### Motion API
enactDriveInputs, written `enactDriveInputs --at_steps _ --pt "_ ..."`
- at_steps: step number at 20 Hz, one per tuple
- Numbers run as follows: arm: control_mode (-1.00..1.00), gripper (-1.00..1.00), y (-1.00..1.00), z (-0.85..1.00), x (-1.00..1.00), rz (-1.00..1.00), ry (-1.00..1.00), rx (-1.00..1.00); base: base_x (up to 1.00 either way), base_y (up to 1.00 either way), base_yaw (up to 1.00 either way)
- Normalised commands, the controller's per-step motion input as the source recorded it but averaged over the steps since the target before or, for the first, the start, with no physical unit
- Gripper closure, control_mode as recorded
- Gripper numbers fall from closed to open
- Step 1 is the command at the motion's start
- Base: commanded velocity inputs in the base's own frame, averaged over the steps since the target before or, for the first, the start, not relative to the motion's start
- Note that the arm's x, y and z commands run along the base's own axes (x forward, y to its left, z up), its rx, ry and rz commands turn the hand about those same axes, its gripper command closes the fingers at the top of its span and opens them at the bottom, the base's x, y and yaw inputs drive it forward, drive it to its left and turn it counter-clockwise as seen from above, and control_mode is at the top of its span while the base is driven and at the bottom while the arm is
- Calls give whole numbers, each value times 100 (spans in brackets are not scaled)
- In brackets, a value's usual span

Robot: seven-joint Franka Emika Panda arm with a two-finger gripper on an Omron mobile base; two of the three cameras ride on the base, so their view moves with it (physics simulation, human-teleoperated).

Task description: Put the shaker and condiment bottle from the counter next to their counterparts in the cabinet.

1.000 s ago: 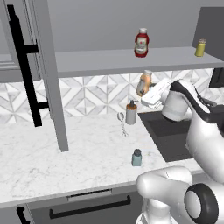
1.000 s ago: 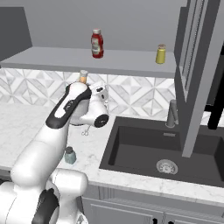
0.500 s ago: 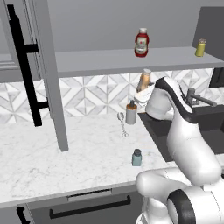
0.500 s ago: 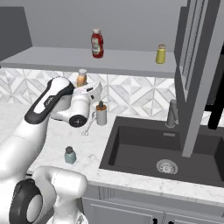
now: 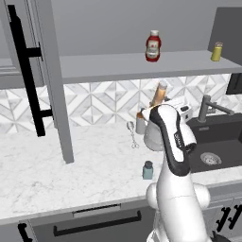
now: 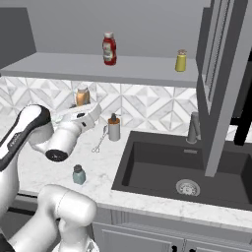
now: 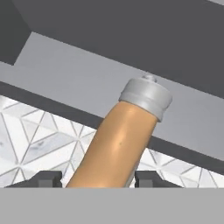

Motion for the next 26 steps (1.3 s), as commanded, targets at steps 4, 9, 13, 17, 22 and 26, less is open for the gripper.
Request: enactDriveInputs --at_steps 4,9,13,17,22,26 --pt "-100 100 0 96 -65 -14 0 0 0 0 0" --pt "-100 100 2 100 -26 -11 0 0 0 0 0" --pt "-100 100 14 92 -36 -5 1 0 0 0 0" --pt "-100 100 21 95 -46 -1 9 0 0 0 0" --pt "-100 100 18 100 -27 0 14 0 0 0 0" --pt "-100 100 20 100 -24 -2 22 2 0 0 0"
